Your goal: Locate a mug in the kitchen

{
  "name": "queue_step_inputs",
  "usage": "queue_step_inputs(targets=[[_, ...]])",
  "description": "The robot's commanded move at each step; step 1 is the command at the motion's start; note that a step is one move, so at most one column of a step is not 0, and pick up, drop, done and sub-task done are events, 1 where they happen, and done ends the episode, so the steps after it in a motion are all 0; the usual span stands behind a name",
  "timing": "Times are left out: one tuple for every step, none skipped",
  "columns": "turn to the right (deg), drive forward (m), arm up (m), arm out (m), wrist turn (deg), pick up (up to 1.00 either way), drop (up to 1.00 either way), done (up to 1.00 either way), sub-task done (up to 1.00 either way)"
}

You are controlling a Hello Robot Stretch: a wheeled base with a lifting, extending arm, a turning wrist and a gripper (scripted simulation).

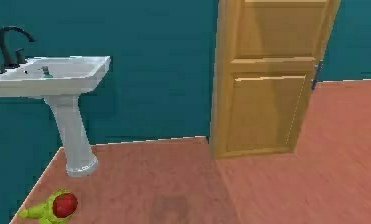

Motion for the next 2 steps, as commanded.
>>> queue_step_inputs(targets=[[36.0, 0.00, 0.00, 0.00, 0.0, 0.00, 0.00, 0.00, 0.00], [0.0, 0.60, 0.00, 0.00, 0.0, 0.00, 0.00, 0.00, 0.00]])
